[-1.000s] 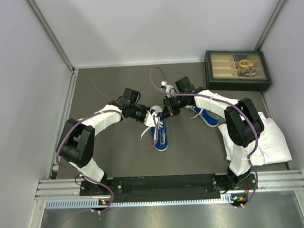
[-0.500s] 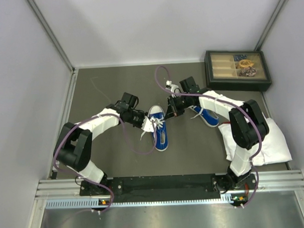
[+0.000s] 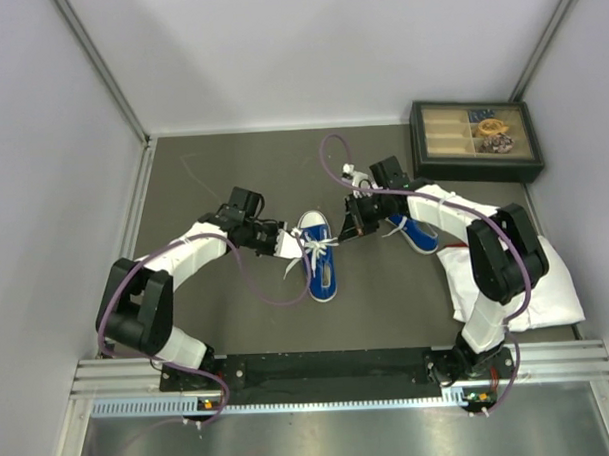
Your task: Tie the shoes
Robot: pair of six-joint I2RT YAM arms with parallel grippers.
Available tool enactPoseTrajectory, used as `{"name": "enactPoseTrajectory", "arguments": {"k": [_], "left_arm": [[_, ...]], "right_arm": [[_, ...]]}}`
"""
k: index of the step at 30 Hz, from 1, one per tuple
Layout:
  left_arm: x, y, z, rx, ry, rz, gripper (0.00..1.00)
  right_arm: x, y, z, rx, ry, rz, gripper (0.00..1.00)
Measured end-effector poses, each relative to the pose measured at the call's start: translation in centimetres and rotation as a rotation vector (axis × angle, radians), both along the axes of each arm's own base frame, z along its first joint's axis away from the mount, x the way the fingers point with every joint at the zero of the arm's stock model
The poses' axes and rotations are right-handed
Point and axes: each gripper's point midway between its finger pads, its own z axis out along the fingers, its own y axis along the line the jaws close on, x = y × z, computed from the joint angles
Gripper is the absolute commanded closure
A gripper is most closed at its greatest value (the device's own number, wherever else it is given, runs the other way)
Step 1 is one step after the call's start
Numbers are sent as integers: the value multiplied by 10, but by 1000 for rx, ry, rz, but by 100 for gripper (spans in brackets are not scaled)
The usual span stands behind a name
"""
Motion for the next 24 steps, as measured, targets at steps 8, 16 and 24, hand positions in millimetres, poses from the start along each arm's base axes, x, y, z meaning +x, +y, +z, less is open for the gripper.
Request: {"name": "enactPoseTrajectory", "arguments": {"k": [8, 16, 24], "left_arm": [[-5, 9, -7, 19, 26, 14, 100], [-22, 19, -26, 63, 75, -1, 100], [-22, 22, -41, 94, 97, 0, 100]], "right_arm": [[-2, -14, -8, -23, 14, -19, 100], [-1, -22, -8, -29, 5, -28, 100], [-4, -24, -11, -36, 9, -26, 100]]}}
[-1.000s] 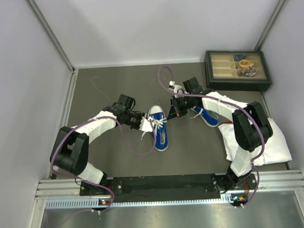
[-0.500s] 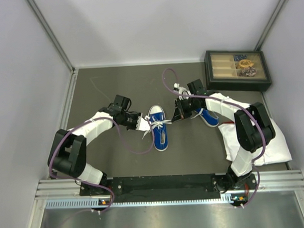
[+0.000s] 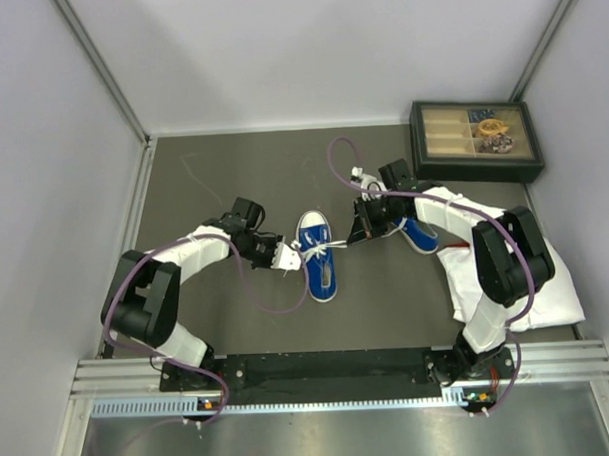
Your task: Tie the shoes
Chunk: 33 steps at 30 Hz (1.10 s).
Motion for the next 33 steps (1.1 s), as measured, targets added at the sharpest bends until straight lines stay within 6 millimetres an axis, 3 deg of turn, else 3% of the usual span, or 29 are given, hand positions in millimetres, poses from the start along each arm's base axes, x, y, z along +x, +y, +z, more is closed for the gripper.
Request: {"name": "enactPoseTrajectory", "arguments": {"k": [3, 9, 16, 18, 19, 22, 27, 33], "left_arm": [[2, 1, -6, 7, 15, 6, 100], [20, 6, 2, -2, -12, 34, 100], [26, 1, 4, -29, -3, 41, 99], [28, -1, 5, -41, 11, 55, 87], [30, -2, 6, -48, 18, 65, 75], [34, -5, 11, -70, 38, 102, 62], [36, 3, 24, -129, 74, 196, 59], [18, 22, 58, -222, 54, 320, 54]], "right_arm": [[0, 0, 0, 0, -1, -1, 100], [4, -5, 0, -2, -6, -11, 100], [4, -5, 0, 2, -2, -11, 100], [3, -5, 1, 5, -1, -9, 100], [3, -5, 1, 6, 0, -8, 100], [1, -3, 2, 16, 4, -1, 100], [-4, 0, 4, 32, 16, 18, 100], [-7, 1, 6, 42, 31, 27, 100]]}}
